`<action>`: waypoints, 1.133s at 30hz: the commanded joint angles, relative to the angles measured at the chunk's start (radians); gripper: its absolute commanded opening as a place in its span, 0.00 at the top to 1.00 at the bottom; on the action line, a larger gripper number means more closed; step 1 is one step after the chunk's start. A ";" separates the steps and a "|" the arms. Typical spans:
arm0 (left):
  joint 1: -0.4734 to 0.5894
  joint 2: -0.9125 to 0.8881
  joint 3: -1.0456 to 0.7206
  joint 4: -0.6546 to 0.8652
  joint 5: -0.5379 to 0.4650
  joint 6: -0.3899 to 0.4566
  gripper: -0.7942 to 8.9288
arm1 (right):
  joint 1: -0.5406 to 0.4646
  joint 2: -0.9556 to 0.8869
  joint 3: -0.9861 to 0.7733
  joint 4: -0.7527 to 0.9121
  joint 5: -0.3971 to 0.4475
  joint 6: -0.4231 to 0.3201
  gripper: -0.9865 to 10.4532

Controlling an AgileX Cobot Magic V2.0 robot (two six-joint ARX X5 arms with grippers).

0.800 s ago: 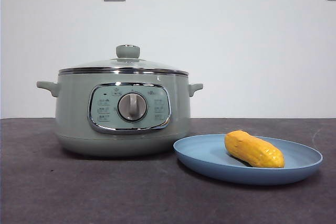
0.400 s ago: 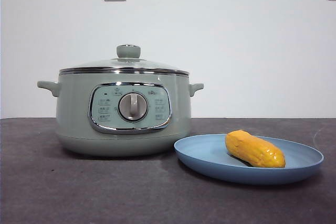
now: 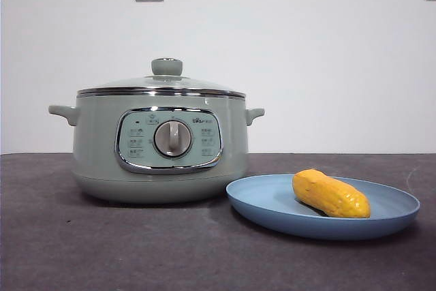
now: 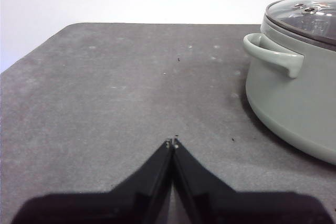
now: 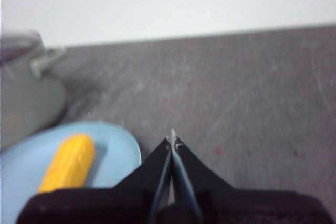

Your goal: Take the corn out from the steamer,put the corn on the plate,close the lid

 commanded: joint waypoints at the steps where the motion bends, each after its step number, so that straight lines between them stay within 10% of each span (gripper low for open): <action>1: 0.003 -0.002 -0.013 0.005 -0.002 -0.006 0.92 | 0.001 -0.003 -0.010 -0.035 0.000 -0.001 0.91; 34: 0.003 -0.002 -0.013 0.005 -0.002 -0.006 0.92 | 0.001 -0.003 -0.010 -0.029 -0.001 0.016 0.91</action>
